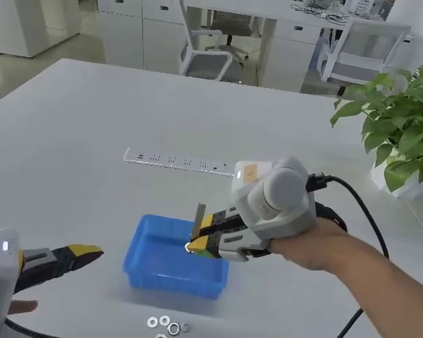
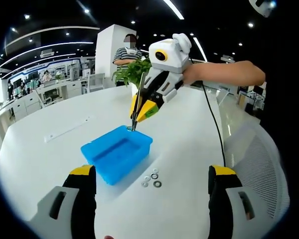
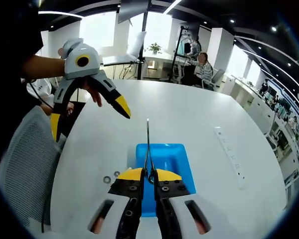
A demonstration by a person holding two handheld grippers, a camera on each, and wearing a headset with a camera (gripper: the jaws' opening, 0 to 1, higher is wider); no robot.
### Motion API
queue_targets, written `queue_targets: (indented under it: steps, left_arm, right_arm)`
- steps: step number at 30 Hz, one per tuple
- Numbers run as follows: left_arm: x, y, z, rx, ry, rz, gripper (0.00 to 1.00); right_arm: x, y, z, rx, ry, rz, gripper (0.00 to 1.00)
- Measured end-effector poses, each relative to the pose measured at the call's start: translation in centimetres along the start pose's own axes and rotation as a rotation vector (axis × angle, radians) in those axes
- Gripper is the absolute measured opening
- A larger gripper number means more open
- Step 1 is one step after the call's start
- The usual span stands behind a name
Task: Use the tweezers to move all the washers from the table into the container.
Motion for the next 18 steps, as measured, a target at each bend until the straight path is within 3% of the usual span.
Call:
queue_targets:
  steps: [18]
  left_arm:
    - [0.1,-0.2,0.5,-0.009,0.021,-0.013,0.99]
  right_arm:
    - [3.6,-2.3,-2.1,-0.013,-0.013,0.018,0.08]
Point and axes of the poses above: the centre of the closed fingertips' face, and the gripper's own axes: y roughly backward along the fingers, z roughly to its left, x roughly out of its underside, the point moved 6 cm from there along y, roughly backward along the fingers, and after that the axes turned 11 degrees about -z, right-handed, at the moved point
